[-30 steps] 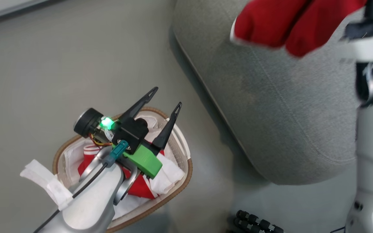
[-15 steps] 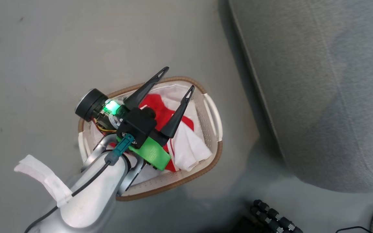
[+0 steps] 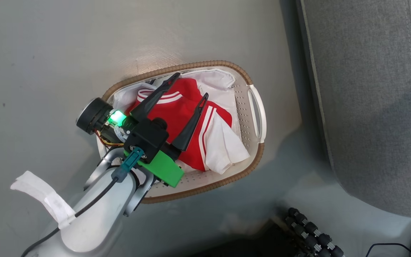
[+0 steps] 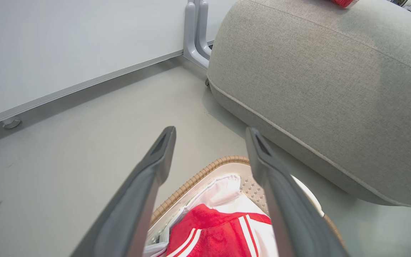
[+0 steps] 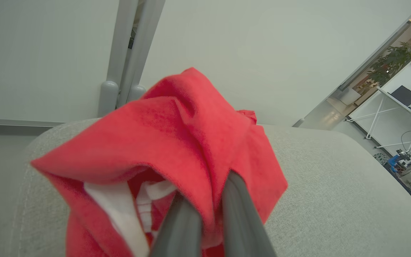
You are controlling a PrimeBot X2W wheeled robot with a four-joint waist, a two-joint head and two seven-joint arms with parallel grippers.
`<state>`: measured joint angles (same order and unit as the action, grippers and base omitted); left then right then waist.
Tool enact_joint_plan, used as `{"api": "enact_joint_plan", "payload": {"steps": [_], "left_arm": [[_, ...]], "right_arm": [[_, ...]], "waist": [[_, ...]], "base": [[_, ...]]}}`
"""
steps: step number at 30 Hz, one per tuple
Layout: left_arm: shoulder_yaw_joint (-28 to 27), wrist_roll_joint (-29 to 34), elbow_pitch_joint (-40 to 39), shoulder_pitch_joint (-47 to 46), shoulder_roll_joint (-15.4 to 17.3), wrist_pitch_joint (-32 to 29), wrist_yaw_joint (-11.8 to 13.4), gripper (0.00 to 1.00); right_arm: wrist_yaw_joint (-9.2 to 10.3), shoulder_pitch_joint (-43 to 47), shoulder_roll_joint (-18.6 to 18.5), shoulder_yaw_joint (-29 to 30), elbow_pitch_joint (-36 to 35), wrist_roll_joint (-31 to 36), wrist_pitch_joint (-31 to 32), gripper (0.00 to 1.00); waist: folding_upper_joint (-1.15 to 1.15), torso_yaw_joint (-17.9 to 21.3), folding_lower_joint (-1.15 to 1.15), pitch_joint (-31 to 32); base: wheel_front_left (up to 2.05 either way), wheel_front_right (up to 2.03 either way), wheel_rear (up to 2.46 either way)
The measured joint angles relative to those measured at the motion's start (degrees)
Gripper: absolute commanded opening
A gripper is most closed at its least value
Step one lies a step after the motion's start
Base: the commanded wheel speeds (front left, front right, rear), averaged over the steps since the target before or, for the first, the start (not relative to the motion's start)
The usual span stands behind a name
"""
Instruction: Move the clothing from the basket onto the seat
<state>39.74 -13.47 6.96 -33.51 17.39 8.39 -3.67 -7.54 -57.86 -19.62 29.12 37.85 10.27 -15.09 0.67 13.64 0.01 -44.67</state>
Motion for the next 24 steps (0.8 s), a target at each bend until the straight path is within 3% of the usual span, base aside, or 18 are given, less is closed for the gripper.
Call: {"api": "enact_joint_plan", "payload": {"steps": [1, 2, 3, 4, 5, 17, 24], "left_arm": [[0.0, -0.1, 0.1, 0.0, -0.1, 0.0, 0.0, 1.00], [0.1, -0.1, 0.3, 0.0, -0.1, 0.0, 0.1, 1.00], [0.1, -0.1, 0.5, 0.0, -0.1, 0.3, 0.1, 1.00], [0.1, -0.3, 0.8, 0.0, -0.1, 0.3, 0.1, 1.00], [0.1, -0.4, 1.0, 0.0, -0.1, 0.4, 0.1, 1.00], [-1.5, -3.6, 4.8, 0.7, -2.0, 4.5, 1.3, 1.00], [-4.7, -5.4, 7.3, 3.7, -4.4, 6.4, 2.6, 1.00]], "right_arm": [[0.01, 0.5, 0.0, -0.3, 0.7, 0.1, 0.0, 0.05], [0.01, 1.0, 0.0, -0.5, 1.2, 0.1, 0.0, 0.23], [0.01, 1.5, 0.0, -0.8, 1.4, -0.1, 0.0, 0.44], [0.01, 2.1, 0.1, -1.2, 1.7, -0.4, 0.0, 0.95], [0.01, 2.8, 0.2, -1.5, 1.7, -0.7, 0.0, 1.00], [0.01, 15.8, 3.2, -8.3, -5.5, -4.1, 0.0, 1.00], [0.01, 19.4, 2.4, -11.6, -9.5, -4.9, 0.0, 1.00]], "waist": [[0.00, 0.1, 0.00, 0.1], [0.00, 0.3, 0.00, 0.3], [0.00, 0.4, 0.00, 0.5], [0.00, 0.6, -0.01, 0.7], [0.00, 0.8, 0.00, 1.0], [0.00, 1.3, 0.00, 7.6], [0.00, 0.3, -0.01, 13.5]], "base": [[0.00, 0.00, 0.00], [0.00, 0.00, 0.00], [0.00, 0.00, 0.00], [0.00, 0.00, 0.00], [0.00, 0.00, 0.00], [0.00, 0.00, 0.00], [0.00, 0.00, 0.00]]}}
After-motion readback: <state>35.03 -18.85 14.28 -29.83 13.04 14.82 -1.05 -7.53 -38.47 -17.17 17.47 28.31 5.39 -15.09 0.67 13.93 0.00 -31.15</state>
